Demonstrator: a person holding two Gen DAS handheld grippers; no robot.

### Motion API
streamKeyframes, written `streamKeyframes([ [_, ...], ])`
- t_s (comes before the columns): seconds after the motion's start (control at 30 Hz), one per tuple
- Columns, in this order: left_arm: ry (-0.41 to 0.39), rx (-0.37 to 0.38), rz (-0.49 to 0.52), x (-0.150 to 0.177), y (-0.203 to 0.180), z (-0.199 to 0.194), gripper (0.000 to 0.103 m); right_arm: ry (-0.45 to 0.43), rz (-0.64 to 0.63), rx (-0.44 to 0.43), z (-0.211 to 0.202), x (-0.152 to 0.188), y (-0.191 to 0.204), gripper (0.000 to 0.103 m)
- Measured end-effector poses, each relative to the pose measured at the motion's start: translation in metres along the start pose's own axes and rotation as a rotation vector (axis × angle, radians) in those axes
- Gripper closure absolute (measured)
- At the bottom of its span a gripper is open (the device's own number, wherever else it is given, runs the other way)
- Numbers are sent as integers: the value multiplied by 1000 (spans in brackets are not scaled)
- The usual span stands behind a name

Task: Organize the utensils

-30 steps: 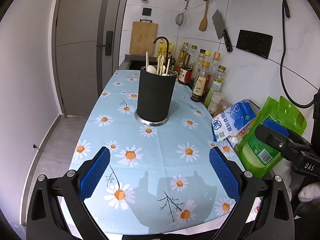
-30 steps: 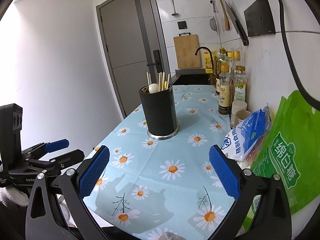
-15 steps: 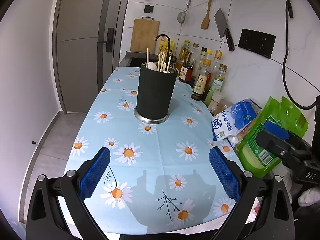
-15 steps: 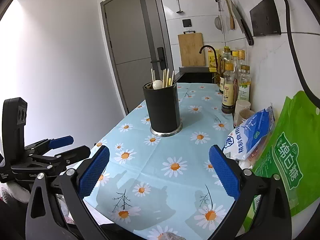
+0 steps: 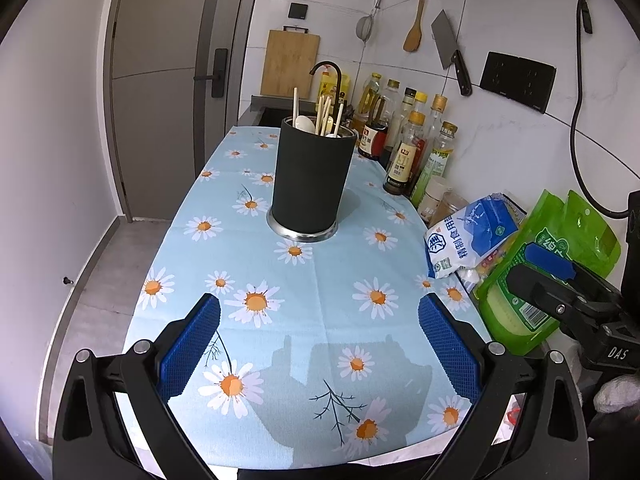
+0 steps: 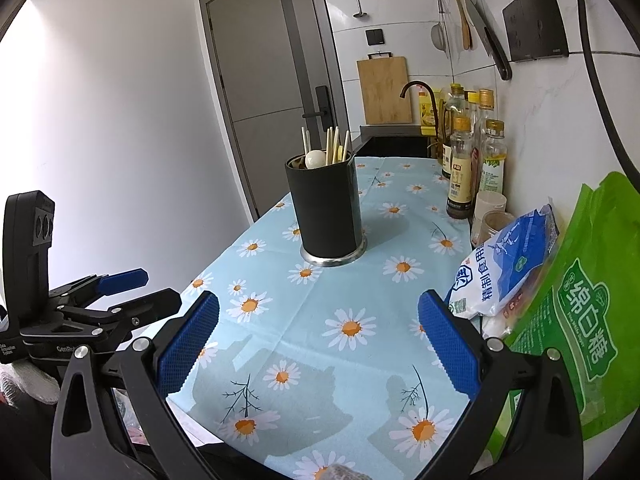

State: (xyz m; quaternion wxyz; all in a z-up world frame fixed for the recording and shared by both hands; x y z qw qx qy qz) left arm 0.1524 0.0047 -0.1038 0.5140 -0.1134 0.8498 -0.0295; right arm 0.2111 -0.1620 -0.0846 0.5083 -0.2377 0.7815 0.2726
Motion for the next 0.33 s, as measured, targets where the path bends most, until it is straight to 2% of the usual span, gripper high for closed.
streamKeyframes([
  [0.33,5,5,17,0,-2,3,6,-2,2,1,0,1,0,5],
])
Point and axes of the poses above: each gripper's, at about its wrist camera, not at the fingertips, and z roughly the way its jaws point, y to its left, x to its underside, the point moved 8 cm from there along z, roughly the way its jaws point, and after that the axes turned 9 degrees about -y, right-handed, at the moved point
